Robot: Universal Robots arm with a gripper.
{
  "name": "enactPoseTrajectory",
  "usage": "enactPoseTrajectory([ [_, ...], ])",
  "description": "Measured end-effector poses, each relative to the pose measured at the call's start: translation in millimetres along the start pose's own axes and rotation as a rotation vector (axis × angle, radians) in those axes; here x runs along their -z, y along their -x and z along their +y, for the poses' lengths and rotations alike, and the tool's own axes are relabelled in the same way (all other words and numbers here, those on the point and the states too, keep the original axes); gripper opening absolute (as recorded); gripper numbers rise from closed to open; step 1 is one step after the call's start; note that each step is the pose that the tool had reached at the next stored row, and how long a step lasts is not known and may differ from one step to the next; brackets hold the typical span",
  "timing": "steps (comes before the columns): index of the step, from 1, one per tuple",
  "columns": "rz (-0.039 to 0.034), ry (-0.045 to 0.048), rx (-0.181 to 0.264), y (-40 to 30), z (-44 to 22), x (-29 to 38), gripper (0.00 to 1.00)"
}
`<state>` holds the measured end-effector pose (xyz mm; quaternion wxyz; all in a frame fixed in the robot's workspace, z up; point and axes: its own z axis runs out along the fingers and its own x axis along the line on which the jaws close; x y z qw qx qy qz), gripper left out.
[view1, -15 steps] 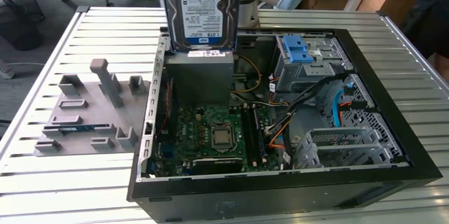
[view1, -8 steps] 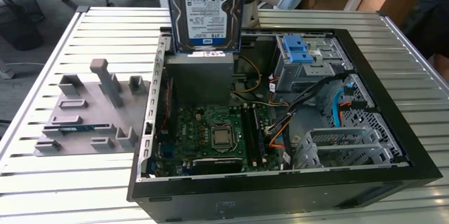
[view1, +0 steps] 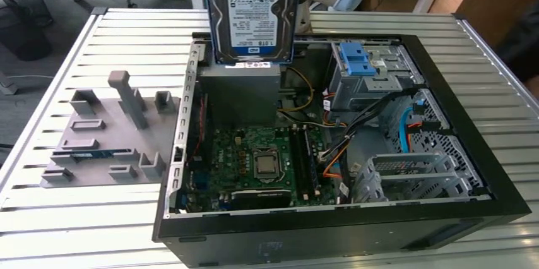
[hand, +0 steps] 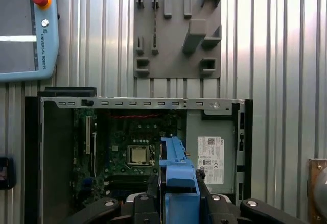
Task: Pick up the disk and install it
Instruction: 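Pick up the disk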
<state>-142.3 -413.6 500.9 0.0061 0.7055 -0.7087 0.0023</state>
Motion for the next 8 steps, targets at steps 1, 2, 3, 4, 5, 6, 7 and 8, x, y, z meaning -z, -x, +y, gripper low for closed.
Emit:
enactPoseTrajectory([
  [1, 0.0000, 0.0000, 0.000, -0.2, -0.6, 0.0, 0.36],
  [2, -0.0002, 0.0000, 0.000, -0.7, -1.3, 0.0, 0.36],
  [3, 0.0000, 0.0002, 0.000, -1.4, -2.3, 0.0, 0.36],
  [4, 0.0000, 0.0004, 0.000, -2.2, -3.4, 0.0, 0.36],
  [5, -0.0001, 0.0006, 0.000, -3.1, -4.5, -0.1, 0.36],
  [6, -0.0001, 0.0008, 0.000, -4.1, -5.7, -0.1, 0.36],
  [7, 0.0000, 0.0010, 0.000, -5.1, -7.0, -0.1, 0.36],
  [8, -0.0001, 0.0012, -0.001, -6.1, -8.1, -0.1, 0.36],
])
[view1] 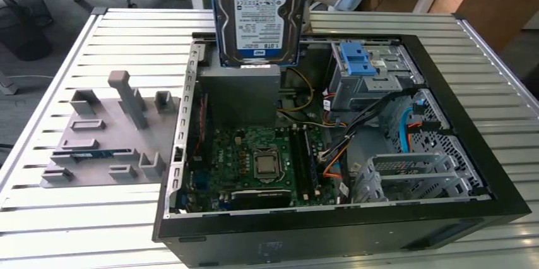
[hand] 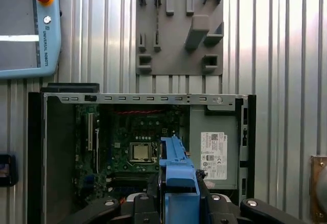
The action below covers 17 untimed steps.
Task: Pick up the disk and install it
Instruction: 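Pick up the disk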
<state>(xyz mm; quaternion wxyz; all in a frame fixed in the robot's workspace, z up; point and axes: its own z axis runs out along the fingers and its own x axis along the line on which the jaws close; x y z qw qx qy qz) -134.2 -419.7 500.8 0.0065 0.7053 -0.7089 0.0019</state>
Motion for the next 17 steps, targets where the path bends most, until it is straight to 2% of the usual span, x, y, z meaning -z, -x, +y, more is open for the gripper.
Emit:
enactPoseTrajectory([
  [17, 0.0000, 0.0021, -0.001, -16.5, -19.4, -0.1, 0.36],
])
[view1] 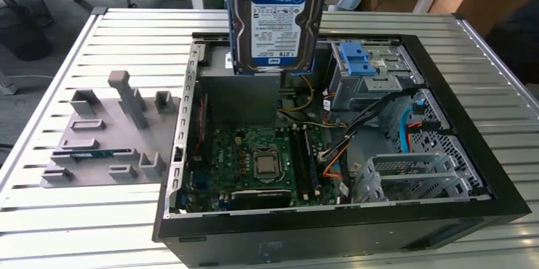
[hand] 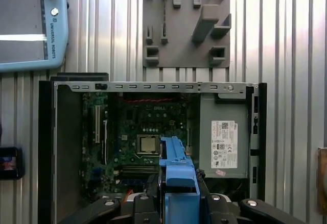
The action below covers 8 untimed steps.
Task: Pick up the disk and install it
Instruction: 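Pick up the disk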
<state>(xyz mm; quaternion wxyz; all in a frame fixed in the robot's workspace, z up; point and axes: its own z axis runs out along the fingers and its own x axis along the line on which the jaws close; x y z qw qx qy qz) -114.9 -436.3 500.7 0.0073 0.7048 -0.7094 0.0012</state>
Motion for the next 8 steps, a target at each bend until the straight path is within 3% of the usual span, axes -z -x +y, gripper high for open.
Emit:
enactPoseTrajectory([
  [8, 0.0000, 0.0005, 0.000, -3.7, -7.3, 0.0, 0.36],
])
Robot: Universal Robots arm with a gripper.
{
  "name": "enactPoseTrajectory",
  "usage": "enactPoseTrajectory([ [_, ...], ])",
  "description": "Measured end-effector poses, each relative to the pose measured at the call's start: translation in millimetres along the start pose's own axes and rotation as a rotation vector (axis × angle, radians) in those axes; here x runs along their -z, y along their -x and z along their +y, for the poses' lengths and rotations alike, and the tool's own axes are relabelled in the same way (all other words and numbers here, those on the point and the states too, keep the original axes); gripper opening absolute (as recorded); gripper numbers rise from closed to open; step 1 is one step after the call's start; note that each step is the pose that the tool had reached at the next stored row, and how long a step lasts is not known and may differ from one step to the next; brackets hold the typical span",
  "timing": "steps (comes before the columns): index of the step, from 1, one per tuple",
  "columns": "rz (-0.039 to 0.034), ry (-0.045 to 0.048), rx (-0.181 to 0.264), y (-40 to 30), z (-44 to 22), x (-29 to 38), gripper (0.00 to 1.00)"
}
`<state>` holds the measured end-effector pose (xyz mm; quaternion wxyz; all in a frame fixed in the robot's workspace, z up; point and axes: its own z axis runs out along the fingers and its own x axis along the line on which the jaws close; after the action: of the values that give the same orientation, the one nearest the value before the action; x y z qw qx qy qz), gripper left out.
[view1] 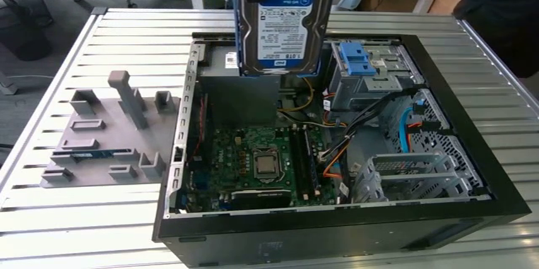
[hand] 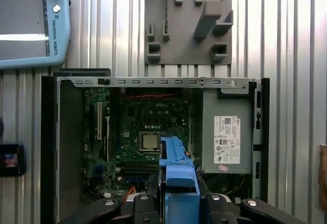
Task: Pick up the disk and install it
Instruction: 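Pick up the disk, then insert the disk into the insertion slot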
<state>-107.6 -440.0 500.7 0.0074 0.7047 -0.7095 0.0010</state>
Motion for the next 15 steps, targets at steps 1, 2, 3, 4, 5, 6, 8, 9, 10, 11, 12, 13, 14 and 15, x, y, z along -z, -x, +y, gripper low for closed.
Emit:
enactPoseTrajectory([
  [1, 0.0001, 0.0000, 0.000, -0.1, -0.6, 0.0, 0.36],
  [2, -0.0001, -0.0001, 0.000, -0.2, -1.2, 0.0, 0.36],
  [3, -0.0001, -0.0001, 0.000, -0.3, -1.8, 0.0, 0.36],
  [4, -0.0001, 0.0000, 0.000, -0.3, -1.9, 0.0, 0.36],
  [5, 0.0000, 0.0000, 0.000, -0.2, -2.1, 0.0, 0.36],
  [6, -0.0001, 0.0000, 0.000, -0.2, -2.2, 0.0, 0.36],
  [8, -0.0001, 0.0000, 0.000, -0.2, -2.2, 0.0, 0.36],
  [9, 0.0000, 0.0000, 0.000, -0.2, -2.3, 0.0, 0.36],
  [10, 0.0000, 0.0000, 0.000, -0.2, -2.3, 0.0, 0.36],
  [11, 0.0000, 0.0000, 0.000, -0.2, -2.7, 0.0, 0.36],
  [12, -0.0001, -0.0001, 0.000, -0.2, -3.1, 0.0, 0.36],
  [13, 0.0000, 0.0000, 0.000, -0.2, -3.1, 0.0, 0.36],
  [14, -0.0001, -0.0001, 0.000, -0.2, -3.1, 0.0, 0.36],
  [15, -0.0001, -0.0001, 0.000, -0.2, -3.2, 0.0, 0.36],
])
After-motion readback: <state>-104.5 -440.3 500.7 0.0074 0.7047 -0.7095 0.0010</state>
